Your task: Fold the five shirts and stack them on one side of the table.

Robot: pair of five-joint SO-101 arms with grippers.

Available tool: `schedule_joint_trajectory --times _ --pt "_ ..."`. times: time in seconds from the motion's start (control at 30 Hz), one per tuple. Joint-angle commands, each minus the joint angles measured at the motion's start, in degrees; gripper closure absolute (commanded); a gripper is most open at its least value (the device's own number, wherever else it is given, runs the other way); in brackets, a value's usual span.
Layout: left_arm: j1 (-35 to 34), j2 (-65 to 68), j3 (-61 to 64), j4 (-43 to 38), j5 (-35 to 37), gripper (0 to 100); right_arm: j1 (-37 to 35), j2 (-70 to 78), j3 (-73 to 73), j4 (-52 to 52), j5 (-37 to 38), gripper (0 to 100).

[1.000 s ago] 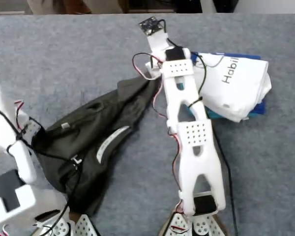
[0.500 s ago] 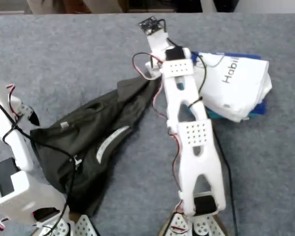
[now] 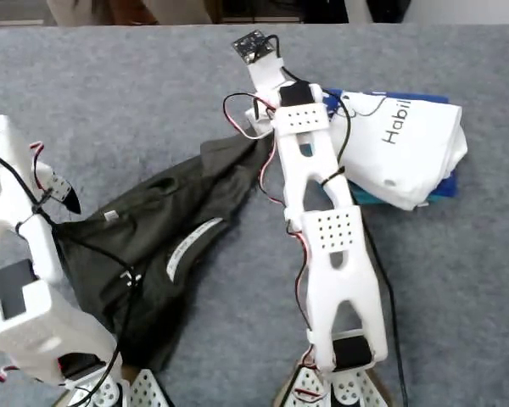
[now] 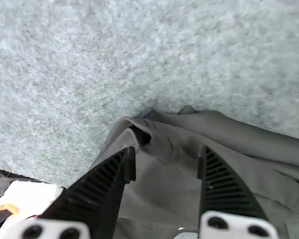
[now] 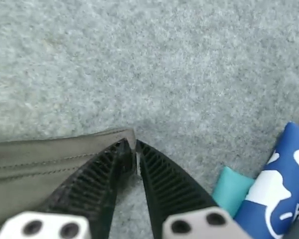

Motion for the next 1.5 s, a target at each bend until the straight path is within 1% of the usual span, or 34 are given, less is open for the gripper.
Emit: schedule_joint_trajectory --times 0.0,0.07,0.17,0.33,0.6,0.63,0.7,0.77,0.87,0.97,1.13,1.23,1.3,1.4,1.47 --pt "-0.5 2.9 -2.6 -0.4 0.4 79 -0.9 -0.7 -3.0 -0.6 -0.5 99.7" --pt "-0.8 3.8 -2.7 -0.4 0.4 79 -0.9 -0.7 -3.0 -0.6 -0.5 99.7" --pt "-0.9 3.9 -2.7 -0.4 -2.1 80 -0.9 -0.7 -3.0 -0.6 -0.5 99.7" --pt "-0.9 3.7 -2.7 -0.7 -2.2 93 -0.9 -0.7 -3.0 -0.6 -0.5 99.7" --pt "-1.0 3.7 -2.7 -0.4 -2.3 93 -0.9 -0.7 -3.0 -0.6 -0.5 99.7" --pt "-1.0 3.7 -2.7 -0.4 -2.3 94 -0.9 -0.7 -3.0 -0.6 -0.5 99.7" --pt "-1.0 3.7 -2.8 -0.4 -2.3 98 -0.9 -0.7 -3.0 -0.6 -0.5 99.7" --pt "-1.0 3.7 -4.0 -0.4 -2.3 98 -0.9 -0.7 -3.0 -0.6 -0.5 99.7" --pt "-1.0 3.7 -7.1 -0.1 -2.3 98 -0.9 -0.7 -3.0 -0.6 -0.5 99.7" --pt "-0.5 3.6 -14.0 2.5 -2.5 98 -0.9 -0.7 -3.0 -0.6 -0.5 99.7" --pt "-0.7 3.6 -27.2 4.2 -8.7 98 -0.9 -1.3 -3.2 0.5 -0.5 99.7" --pt "-1.1 2.4 -33.9 4.3 -11.2 98 -0.6 -2.2 -6.4 2.5 1.7 99.7" --pt "-1.0 -0.8 -36.9 4.3 -13.1 98 -0.2 -3.0 -10.5 5.5 1.4 99.7" --pt "0.0 -7.5 -39.5 4.3 -15.6 98 -1.5 -5.6 -22.5 12.1 1.3 99.7" --pt "0.4 -11.9 -39.4 4.3 -15.5 98 -2.8 -8.2 -31.4 15.4 1.8 99.7"
